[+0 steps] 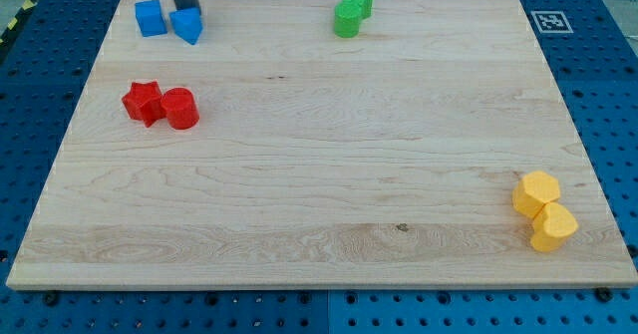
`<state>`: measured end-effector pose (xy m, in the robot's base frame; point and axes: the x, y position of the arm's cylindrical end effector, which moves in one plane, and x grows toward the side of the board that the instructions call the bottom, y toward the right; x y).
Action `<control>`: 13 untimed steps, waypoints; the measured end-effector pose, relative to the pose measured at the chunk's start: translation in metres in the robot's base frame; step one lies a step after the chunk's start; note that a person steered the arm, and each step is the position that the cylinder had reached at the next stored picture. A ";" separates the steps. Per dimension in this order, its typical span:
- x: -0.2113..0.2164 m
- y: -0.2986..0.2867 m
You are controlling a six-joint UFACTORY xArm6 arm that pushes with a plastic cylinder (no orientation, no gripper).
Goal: Move the blue triangle towards bottom center
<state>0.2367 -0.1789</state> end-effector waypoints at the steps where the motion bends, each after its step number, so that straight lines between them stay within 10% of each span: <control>1: 0.012 0.009; 5: 0.040 -0.017; 8: 0.136 0.081; 10: 0.092 0.082; 13: 0.144 0.061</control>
<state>0.3810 -0.1183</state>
